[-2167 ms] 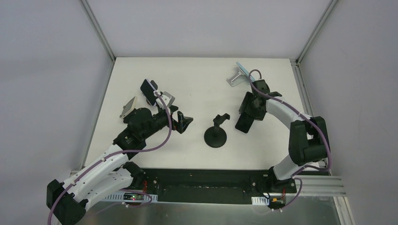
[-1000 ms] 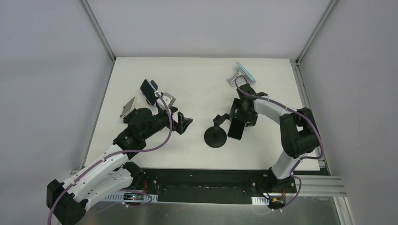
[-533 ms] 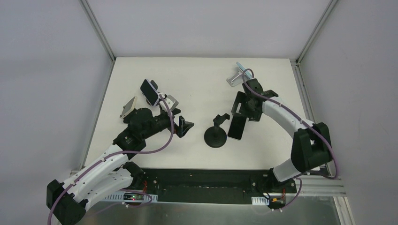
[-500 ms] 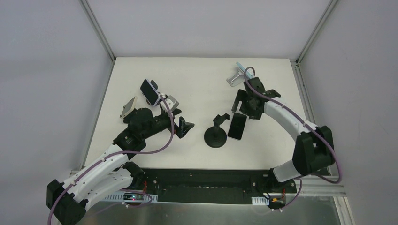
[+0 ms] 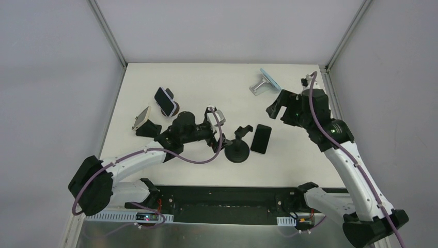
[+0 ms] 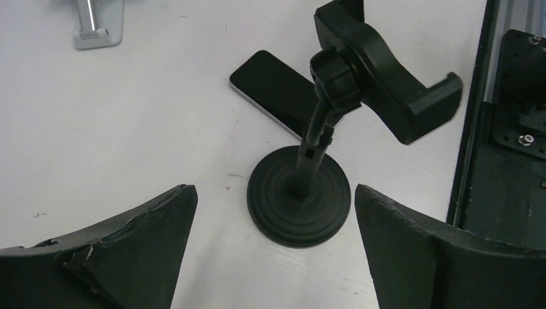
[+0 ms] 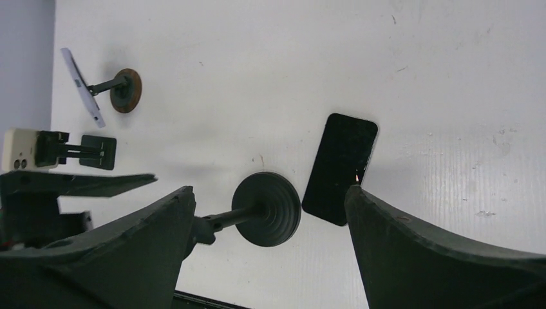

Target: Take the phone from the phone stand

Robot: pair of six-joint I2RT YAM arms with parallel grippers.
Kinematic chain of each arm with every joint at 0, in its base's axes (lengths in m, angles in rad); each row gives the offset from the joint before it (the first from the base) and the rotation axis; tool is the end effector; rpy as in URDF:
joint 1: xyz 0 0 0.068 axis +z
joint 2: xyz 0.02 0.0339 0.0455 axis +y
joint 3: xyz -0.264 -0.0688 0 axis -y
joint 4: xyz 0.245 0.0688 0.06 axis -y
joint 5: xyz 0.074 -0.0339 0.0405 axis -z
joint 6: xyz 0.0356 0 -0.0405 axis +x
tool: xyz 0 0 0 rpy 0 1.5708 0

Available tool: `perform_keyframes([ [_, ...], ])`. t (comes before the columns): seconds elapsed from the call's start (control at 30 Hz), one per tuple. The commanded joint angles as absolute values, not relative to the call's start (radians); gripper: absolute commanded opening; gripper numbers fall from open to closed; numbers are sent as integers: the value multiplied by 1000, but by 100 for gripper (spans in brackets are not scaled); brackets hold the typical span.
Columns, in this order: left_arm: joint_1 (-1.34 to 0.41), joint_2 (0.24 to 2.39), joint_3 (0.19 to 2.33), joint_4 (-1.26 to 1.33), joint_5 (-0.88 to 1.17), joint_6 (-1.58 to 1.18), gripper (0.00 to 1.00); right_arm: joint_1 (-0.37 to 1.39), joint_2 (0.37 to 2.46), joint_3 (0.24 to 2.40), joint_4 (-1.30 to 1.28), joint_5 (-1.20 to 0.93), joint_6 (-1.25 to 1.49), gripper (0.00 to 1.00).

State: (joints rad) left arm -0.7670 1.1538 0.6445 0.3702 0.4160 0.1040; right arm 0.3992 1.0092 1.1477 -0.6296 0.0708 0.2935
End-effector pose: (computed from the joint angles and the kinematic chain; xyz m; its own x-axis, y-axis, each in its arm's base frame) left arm 0.1785 -0.1920 0.2730 -0.0035 0.1352 -0.9908 0.9283 0.3688 0.0471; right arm 0.1948 0.0794 0.3786 -0.5115 0.0974 -0.8538 -0.1904 0.9560 0.2232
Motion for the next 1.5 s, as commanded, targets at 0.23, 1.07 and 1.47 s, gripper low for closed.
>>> perform_keyframes([
  [0.23, -775, 1391, 794, 609, 558, 184, 87, 398, 826, 1102, -680, 12, 170, 90],
  [1.07, -681, 1558, 1041, 617, 590, 50, 0, 381, 859, 1085, -696, 79, 216, 88],
  [1.47, -453, 1902, 1564, 611, 387, 21, 0, 359, 981, 1097, -724, 68, 330, 90],
])
